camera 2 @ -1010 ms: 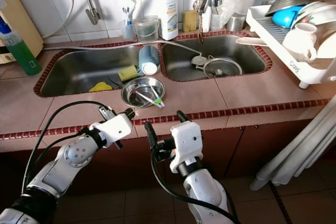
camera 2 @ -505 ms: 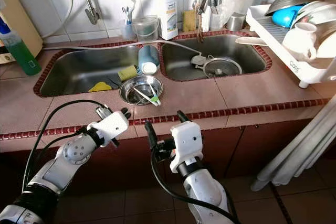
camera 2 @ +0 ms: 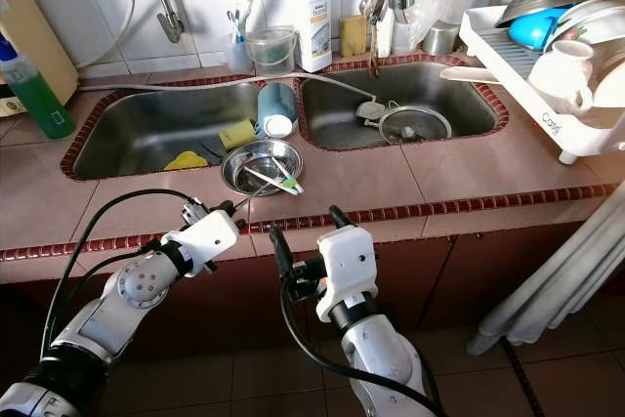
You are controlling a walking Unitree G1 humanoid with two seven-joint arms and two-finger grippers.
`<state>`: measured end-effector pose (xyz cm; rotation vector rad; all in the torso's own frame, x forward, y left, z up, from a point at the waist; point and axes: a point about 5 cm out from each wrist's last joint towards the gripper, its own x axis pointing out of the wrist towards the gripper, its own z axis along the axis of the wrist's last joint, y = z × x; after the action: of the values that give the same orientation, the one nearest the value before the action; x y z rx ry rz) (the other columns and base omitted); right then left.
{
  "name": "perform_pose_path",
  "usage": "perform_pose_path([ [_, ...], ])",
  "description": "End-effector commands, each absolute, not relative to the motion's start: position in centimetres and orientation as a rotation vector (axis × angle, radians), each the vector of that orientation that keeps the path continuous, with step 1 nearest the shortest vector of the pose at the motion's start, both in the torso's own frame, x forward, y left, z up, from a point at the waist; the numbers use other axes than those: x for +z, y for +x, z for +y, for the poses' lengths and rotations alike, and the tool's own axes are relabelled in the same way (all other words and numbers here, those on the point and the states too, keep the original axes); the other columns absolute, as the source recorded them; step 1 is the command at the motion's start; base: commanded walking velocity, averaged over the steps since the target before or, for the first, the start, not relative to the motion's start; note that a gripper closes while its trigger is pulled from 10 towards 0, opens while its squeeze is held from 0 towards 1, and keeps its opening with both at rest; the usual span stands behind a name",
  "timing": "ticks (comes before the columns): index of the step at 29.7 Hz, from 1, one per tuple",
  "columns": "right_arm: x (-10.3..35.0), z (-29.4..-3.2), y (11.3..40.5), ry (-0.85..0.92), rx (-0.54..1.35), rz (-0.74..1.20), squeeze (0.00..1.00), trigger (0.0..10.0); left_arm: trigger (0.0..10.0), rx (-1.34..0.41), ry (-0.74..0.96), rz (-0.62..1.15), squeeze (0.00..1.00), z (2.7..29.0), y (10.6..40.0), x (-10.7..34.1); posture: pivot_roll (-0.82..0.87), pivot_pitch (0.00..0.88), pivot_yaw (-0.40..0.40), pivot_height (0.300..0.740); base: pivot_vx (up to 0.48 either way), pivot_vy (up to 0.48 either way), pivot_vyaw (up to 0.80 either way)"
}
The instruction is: Kitchen organization
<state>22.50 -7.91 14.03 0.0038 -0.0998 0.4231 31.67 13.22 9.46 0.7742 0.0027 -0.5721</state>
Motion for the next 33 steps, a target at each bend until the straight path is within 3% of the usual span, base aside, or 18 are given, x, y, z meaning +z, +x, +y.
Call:
perform_pose_path([
  [1,14.4,-7.7,22.4,0.017,0.427,-0.110,0.00,10.0,10.0,-0.554,0.797,0.004,0.00,13.6,31.7,9.5,-0.25,0.032,0.103,0.740,0.000,0.000,0.00],
  [26,14.3,-7.6,22.5,0.028,0.439,-0.108,0.00,10.0,10.0,-0.429,0.902,-0.114,0.00,13.7,32.2,10.6,-0.24,0.024,0.101,0.740,0.000,0.000,0.00],
  [33,14.3,-7.7,22.6,0.032,0.428,-0.109,0.00,10.0,10.0,-0.397,0.691,-0.076,0.00,13.8,32.1,11.0,-0.25,0.012,0.099,0.740,0.000,0.000,0.00],
])
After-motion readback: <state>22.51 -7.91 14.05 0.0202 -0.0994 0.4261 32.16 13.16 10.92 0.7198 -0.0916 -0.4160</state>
